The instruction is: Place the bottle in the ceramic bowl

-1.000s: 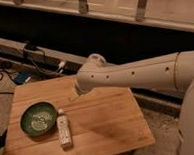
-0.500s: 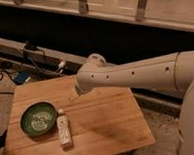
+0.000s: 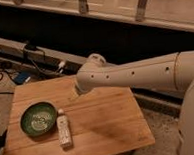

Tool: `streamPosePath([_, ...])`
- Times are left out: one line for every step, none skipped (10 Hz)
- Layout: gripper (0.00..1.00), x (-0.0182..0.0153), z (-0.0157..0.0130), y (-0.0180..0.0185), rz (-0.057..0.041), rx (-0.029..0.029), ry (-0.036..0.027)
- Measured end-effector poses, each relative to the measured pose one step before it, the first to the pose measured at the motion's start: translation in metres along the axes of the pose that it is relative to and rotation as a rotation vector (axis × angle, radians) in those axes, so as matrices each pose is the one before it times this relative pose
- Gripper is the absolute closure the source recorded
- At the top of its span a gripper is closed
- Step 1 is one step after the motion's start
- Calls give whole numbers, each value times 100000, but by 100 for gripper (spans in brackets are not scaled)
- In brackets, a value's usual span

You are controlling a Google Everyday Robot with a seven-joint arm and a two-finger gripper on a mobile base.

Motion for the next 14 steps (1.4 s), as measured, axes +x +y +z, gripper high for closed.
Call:
streamPosePath([20,1,2,1,-6,-1,2])
streamPosePath([20,0,-2,-6,12,5,-4])
streamPosePath([20,0,1,5,-10,-6,2])
streamPosePath([20,0,-2,-3,12,4,-3])
streamPosePath([20,0,1,4,-9,-3,4])
streamPosePath([20,1,2,-2,3,0,2])
streamPosePath([20,-5,-4,4,-9,0,-9])
streamPosePath([20,3,1,-4,4,4,5])
streamPosePath([20,-28,-18,-8,-123,-83,16])
streamPosePath([20,-19,-36,-105,-911,1,392])
streamPosePath([20,-571,-280,144,-4043,21,864])
streamPosePath([20,-941,-146,618,-6327,-500,826])
streamPosePath([20,-1139,75,732,-6075,-508,872])
streamPosePath([20,-1981,362,1369,-8043,-1262,1193])
